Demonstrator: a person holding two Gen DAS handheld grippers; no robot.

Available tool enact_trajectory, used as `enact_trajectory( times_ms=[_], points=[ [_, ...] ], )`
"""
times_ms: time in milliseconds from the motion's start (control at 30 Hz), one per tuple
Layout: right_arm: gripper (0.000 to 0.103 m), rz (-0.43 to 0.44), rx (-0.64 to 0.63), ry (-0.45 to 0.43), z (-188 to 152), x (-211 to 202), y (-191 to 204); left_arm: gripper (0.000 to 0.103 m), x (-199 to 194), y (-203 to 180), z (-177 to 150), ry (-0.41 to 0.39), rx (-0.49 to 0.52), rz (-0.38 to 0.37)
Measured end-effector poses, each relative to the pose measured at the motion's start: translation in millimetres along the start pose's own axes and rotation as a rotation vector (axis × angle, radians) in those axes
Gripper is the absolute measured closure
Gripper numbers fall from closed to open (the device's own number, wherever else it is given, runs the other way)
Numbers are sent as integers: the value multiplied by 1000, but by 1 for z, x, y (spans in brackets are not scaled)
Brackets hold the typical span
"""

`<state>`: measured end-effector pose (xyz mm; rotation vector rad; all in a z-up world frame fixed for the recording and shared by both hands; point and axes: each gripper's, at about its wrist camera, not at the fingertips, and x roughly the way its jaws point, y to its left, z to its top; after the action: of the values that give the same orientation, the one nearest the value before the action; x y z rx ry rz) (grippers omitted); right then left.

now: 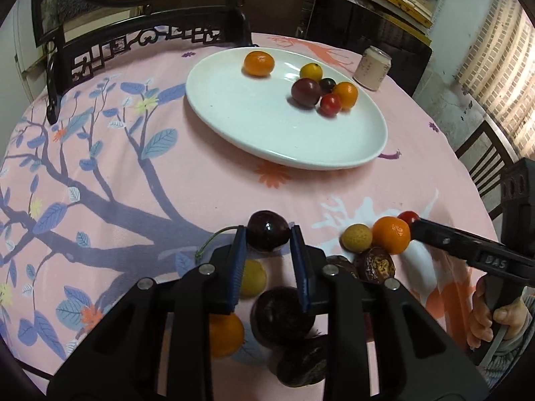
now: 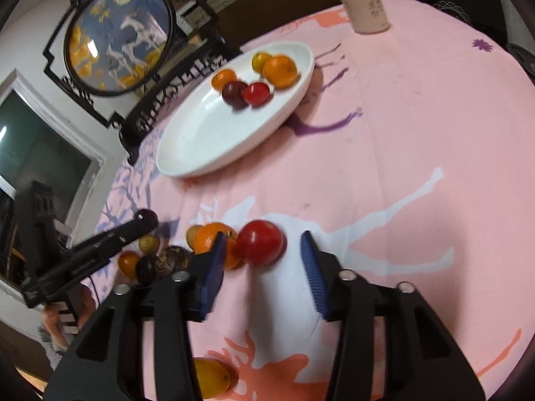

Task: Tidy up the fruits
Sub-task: 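Lift the dark cherry with the left gripper while the right gripper grasps a red tomato, then place the cherry and tomato on the white plate, opening both grippers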

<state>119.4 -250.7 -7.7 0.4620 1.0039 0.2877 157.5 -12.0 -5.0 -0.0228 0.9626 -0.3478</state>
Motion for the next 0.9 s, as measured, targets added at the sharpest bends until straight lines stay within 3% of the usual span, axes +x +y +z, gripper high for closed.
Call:
enact_trajectory(
  times_ms=[133,233,267,400,567,700,867,900],
  points=[
    [61,33,27,-9,1,4,-4,76,7,-3,-2,19,15,-8],
    [68,86,48,-8,2,7,-4,76,12,-5,-1,15,26,11],
    [73,88,55,-8,2,7,-4,76,11,-4,-1,16,21,3],
    [73,109,94,-8,2,6,-10,76,7,4,0,15,-24,-42],
    [73,69,64,-86,5,-12,-6,76,-5,4,4,-20,-37,-56],
    [73,33,25,-161,23,-22,9,76,-15,-9,34,-75,-9,2],
    [73,-1,-43,-169,63,6,39,76,4,-27,71,-111,11,46],
    [73,-8,-53,-174,68,13,43,72,11,-27,74,-122,4,62]
  ],
)
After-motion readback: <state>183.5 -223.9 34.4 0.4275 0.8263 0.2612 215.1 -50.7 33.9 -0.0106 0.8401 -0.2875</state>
